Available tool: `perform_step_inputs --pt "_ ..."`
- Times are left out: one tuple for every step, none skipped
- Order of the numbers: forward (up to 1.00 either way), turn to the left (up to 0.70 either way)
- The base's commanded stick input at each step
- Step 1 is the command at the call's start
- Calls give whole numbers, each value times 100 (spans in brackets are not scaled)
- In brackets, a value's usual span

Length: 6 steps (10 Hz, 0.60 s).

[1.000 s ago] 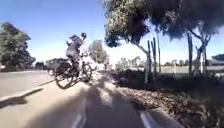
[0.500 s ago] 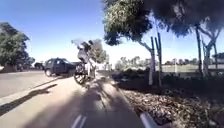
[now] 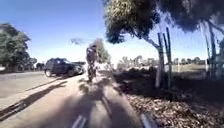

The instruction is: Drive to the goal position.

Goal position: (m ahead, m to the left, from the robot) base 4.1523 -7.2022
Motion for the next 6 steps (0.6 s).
perform_step_inputs --pt "98 0" --pt "98 0" --pt "98 0" --pt "98 0" --pt "98 0" --pt "98 9"
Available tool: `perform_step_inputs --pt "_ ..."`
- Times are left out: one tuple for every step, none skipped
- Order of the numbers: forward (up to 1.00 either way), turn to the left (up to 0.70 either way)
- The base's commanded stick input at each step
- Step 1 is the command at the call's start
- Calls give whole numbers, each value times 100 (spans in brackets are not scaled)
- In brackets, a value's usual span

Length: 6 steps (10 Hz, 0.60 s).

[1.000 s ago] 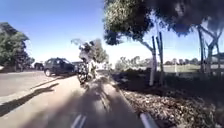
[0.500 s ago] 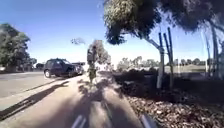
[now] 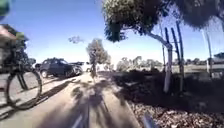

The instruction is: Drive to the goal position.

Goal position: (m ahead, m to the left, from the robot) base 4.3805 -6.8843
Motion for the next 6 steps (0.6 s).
perform_step_inputs --pt "98 21" --pt "98 28" --pt "98 6" --pt "98 0" --pt "98 17" --pt "98 30"
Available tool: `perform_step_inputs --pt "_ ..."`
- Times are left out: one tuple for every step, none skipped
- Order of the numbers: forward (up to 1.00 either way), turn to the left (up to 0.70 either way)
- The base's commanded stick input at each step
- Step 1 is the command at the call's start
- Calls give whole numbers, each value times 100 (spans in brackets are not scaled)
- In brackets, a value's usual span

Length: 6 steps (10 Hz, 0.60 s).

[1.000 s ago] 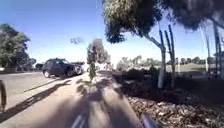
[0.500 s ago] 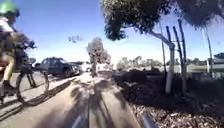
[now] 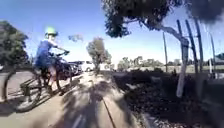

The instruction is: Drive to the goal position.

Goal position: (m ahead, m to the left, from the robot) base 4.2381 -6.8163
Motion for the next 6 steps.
perform_step_inputs --pt "98 4" --pt "98 0" --pt "98 0" --pt "98 1" --pt "98 33" --pt "98 39"
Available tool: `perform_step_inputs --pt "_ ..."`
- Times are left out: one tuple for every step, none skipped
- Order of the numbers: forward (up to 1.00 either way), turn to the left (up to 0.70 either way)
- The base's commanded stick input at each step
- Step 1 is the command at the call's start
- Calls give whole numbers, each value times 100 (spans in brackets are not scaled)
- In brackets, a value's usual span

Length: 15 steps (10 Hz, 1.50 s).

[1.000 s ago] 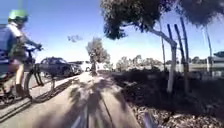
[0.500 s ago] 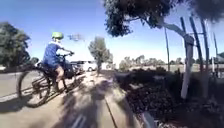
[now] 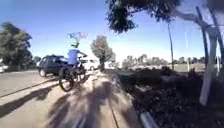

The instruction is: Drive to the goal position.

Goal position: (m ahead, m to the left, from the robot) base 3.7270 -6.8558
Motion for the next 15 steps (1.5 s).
perform_step_inputs --pt "98 9" --pt "98 0" --pt "98 0" --pt "98 0" --pt "98 0" --pt "97 0" --pt "98 0" --pt "98 0" --pt "98 0" --pt "98 0" --pt "98 0" --pt "98 -1" --pt "98 -31" --pt "98 0" --pt "98 0"
